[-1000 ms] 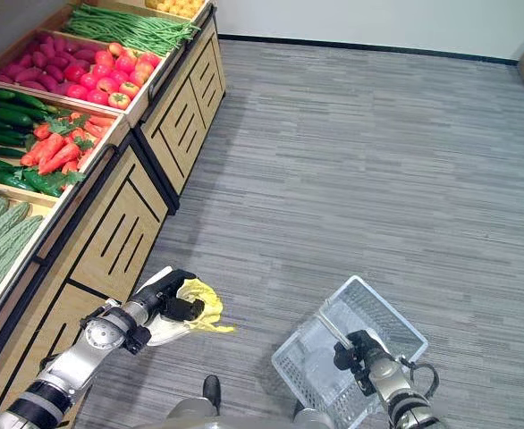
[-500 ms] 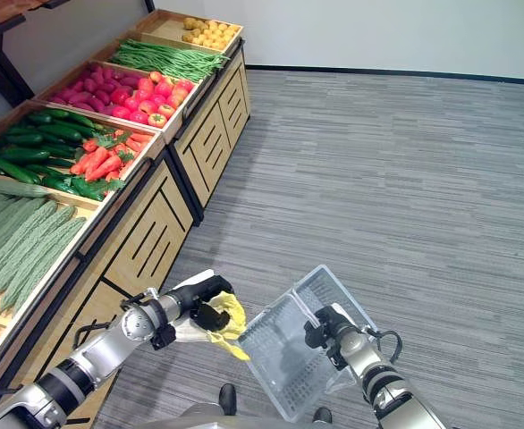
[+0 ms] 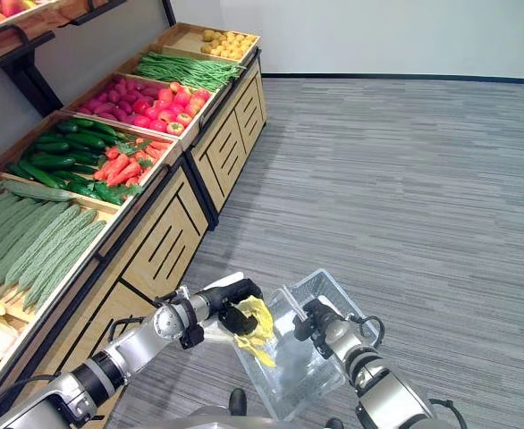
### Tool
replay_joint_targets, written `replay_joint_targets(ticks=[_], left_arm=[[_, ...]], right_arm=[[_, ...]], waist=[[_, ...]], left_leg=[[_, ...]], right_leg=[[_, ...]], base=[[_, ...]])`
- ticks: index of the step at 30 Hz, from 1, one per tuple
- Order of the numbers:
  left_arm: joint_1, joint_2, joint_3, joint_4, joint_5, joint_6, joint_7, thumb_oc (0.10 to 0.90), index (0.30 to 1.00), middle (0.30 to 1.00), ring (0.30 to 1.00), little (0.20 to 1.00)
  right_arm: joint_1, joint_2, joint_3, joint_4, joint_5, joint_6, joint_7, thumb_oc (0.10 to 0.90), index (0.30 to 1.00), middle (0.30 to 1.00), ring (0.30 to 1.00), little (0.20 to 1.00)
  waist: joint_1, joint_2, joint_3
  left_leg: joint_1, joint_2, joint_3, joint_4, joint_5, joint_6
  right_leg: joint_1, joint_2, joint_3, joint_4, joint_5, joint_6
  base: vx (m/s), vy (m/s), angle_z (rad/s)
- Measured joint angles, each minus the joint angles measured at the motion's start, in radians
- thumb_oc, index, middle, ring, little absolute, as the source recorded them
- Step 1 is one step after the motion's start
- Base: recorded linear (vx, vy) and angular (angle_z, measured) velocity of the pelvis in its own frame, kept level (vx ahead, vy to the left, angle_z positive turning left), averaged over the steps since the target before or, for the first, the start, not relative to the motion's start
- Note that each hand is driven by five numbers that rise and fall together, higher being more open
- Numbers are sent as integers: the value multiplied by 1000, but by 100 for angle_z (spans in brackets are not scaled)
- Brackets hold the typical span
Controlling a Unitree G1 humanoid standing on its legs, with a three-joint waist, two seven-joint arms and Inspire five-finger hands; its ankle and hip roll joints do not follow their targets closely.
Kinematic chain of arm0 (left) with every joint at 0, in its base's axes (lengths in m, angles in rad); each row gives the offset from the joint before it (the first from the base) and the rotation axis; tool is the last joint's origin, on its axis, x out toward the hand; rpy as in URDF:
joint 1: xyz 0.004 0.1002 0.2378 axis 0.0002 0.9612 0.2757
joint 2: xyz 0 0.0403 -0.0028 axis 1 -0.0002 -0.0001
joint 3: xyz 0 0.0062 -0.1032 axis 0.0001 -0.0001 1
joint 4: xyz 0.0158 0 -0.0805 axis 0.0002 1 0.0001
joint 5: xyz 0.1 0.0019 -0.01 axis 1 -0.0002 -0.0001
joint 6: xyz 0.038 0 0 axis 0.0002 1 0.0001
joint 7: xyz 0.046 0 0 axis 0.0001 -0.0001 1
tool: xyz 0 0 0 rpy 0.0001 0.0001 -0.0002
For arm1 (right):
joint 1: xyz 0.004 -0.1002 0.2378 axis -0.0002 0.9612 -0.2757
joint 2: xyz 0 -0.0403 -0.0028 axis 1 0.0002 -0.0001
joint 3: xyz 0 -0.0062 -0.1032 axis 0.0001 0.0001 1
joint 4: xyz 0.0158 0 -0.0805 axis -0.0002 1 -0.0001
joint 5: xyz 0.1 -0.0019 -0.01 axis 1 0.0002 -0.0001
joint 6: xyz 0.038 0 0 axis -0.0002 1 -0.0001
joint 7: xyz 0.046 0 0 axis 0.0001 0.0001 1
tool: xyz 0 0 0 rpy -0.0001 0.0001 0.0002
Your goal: Get the vegetables into the basket
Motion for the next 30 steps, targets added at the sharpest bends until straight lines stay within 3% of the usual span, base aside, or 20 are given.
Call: replay_joint_targets(ticks=[7, 13, 15, 17, 20, 25, 30], left_arm=[[-8, -107, -37, 156, 1, 7, -4, 400, 300, 300, 300, 300], [-22, -172, -60, 279, 24, 23, 20, 400, 300, 300, 300, 300], [-41, -187, -61, 328, 63, 31, 41, 400, 300, 300, 300, 300], [-61, -213, -59, 396, 89, 30, 62, 400, 300, 300, 300, 300], [-88, -232, -58, 539, 179, 38, 78, 400, 300, 300, 300, 300], [-102, -243, -17, 641, 283, 29, 89, 400, 300, 300, 300, 300], [-101, -256, -10, 661, 355, 20, 95, 400, 300, 300, 300, 300]], right_arm=[[-45, 14, 21, -13, 11, 0, -14, 400, 300, 300, 300, 300], [-46, 11, 88, -129, 42, 1, -26, 400, 300, 300, 300, 300], [-46, 5, 127, -239, 49, 2, -22, 400, 300, 300, 300, 300], [-14, -20, 151, -362, 51, 8, -17, 400, 300, 300, 300, 300], [61, -52, 154, -545, 83, 5, 18, 400, 300, 300, 300, 300], [235, -203, 151, -698, 128, 15, 89, 400, 300, 300, 300, 300], [328, -248, 144, -855, 190, 16, 151, 400, 300, 300, 300, 300]], waist=[[-10, 0, 0], [-37, -11, 7], [-56, -36, 17], [-73, -63, 20], [-133, -101, 20], [-154, -102, 22], [-178, -104, 27]], left_leg=[[-5, 1, -6, 0, 2, -2], [-12, 5, 8, -3, 2, -2], [-12, 10, 21, -3, 2, -2], [-12, 12, 28, -3, 1, -2], [-16, 16, 62, -4, 0, -3], [-19, 22, 88, -5, -1, -5], [-18, 24, 99, -5, -2, -6]], right_leg=[[-3, 1, -3, 0, -1, 0], [-20, 5, 11, 1, 1, -1], [-27, 10, 23, 1, 2, -3], [-34, 11, 31, 1, 2, -3], [-60, 13, 69, 1, 11, -8], [-85, 18, 98, -1, 15, -6], [-87, 18, 108, 0, 23, -11]], base=[[1, -4, 1], [3, -8, -9], [10, -12, -15], [3, -9, -13], [20, -5, -32], [25, -4, -18], [15, -1, -8]])
